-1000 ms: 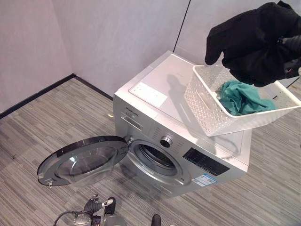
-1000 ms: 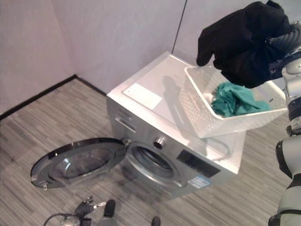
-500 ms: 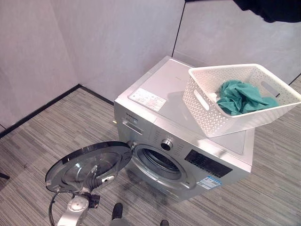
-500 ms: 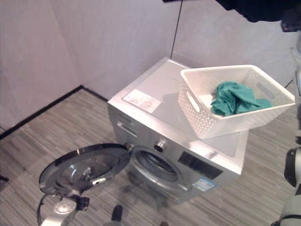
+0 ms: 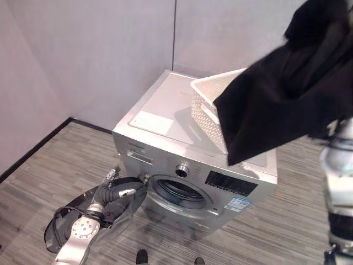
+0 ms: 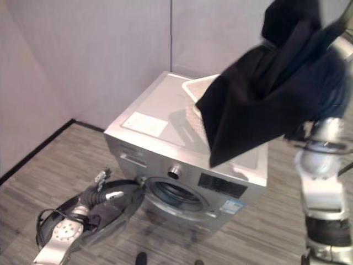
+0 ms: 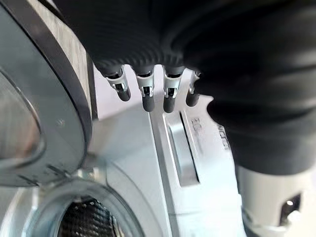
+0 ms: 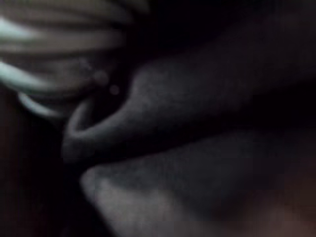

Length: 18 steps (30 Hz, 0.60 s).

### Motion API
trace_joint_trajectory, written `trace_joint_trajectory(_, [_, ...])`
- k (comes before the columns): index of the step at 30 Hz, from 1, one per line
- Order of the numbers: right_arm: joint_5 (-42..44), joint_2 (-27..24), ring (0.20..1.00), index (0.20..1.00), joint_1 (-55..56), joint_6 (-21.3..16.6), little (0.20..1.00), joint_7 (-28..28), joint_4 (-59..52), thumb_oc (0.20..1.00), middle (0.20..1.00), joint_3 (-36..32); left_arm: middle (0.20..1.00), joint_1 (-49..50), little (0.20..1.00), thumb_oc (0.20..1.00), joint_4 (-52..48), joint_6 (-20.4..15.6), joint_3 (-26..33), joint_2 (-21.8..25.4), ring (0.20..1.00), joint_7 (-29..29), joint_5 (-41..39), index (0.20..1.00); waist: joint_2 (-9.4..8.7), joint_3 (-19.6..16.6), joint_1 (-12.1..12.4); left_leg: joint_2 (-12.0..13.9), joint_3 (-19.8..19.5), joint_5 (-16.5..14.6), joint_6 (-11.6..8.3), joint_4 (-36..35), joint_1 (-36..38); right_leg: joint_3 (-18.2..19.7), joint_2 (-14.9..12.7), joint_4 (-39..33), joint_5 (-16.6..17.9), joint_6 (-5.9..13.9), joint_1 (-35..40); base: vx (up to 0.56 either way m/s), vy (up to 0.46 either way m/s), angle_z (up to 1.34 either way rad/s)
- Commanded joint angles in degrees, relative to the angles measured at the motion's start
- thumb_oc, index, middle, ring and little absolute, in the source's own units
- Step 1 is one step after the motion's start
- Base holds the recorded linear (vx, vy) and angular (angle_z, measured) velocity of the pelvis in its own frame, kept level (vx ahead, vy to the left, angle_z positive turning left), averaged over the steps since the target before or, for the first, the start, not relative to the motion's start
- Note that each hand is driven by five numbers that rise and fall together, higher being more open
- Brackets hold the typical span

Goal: Grab the laundry basket,head to the washer,open it,put in the laundry and shut it.

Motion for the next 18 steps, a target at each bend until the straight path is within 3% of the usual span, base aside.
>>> trace_joint_trajectory(1, [3.58,-2.1,0.2,0.2,-4.86,-5.17,0.2,4.65,-3.71,0.2,0.2,-2.2,1.0,-1.05,1.0,1.0,-2.94,-3.11,2.3,3.35,1.0,-0.67,3.07,1.0,-2.94,-0.13,1.11,0.11,-1.83,-12.47,3.44,0.86,6.42,-1.41,-4.63,0.76,0.88,3.13,-3.72,-0.05,0.032,-0.38])
trace_joint_trajectory(7, [10.59,-2.1,0.2,0.2,5.93,-7.53,0.2,13.39,-9.53,0.2,0.2,-1.27,1.0,-0.65,1.0,1.0,-6.79,-3.82,2.04,3.61,1.0,-2.7,3.58,1.0,-2.88,-0.23,-0.15,-0.23,-0.24,-12.45,3.46,0.74,6.74,-0.63,-5.08,0.75,1.38,3.71,-4.6,-0.04,0.03,-0.18])
trace_joint_trajectory(9, [20.39,-4.17,0.2,0.2,12.55,-7.37,0.2,20.9,-10.63,0.2,0.2,4.0,1.0,-1.55,1.0,1.0,-12.6,-3.47,-0.81,5.04,1.0,-6.15,0.73,1.0,-3.05,0.04,-0.79,-0.58,-0.1,-12.4,3.45,0.81,6.97,-0.99,-5.53,1.13,1.41,3.84,-4.49,-0.01,0.033,0.01])
trace_joint_trajectory(18, [28.49,-9.69,0.2,0.2,21.63,-4.58,0.2,29.5,-14.1,0.2,0.2,11.46,1.0,0.91,1.0,1.0,-26.01,0.08,-7.18,13.26,1.0,-13.33,-12.09,1.0,-2.5,2.81,0.37,-0.36,-2.83,-12.14,2.74,0.95,7.31,-4.48,-6.78,2.09,-0.23,3.96,-2.03,0.01,-0.025,0.11])
